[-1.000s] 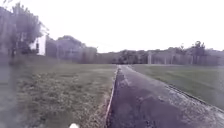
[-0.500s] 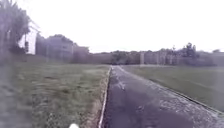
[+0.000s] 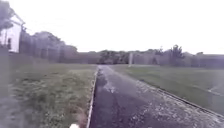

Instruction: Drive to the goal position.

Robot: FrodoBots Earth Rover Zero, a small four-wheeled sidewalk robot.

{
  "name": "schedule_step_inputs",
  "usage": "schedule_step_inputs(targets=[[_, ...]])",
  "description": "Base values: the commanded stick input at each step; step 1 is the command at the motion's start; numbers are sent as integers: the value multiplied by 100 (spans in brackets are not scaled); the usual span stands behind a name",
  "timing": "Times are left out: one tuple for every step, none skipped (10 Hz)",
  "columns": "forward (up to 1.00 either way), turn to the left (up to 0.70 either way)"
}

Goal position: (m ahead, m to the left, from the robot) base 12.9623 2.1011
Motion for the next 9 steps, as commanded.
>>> schedule_step_inputs(targets=[[70,0],[70,0],[70,0],[70,0],[70,0],[70,0],[70,0],[70,0],[70,0]])
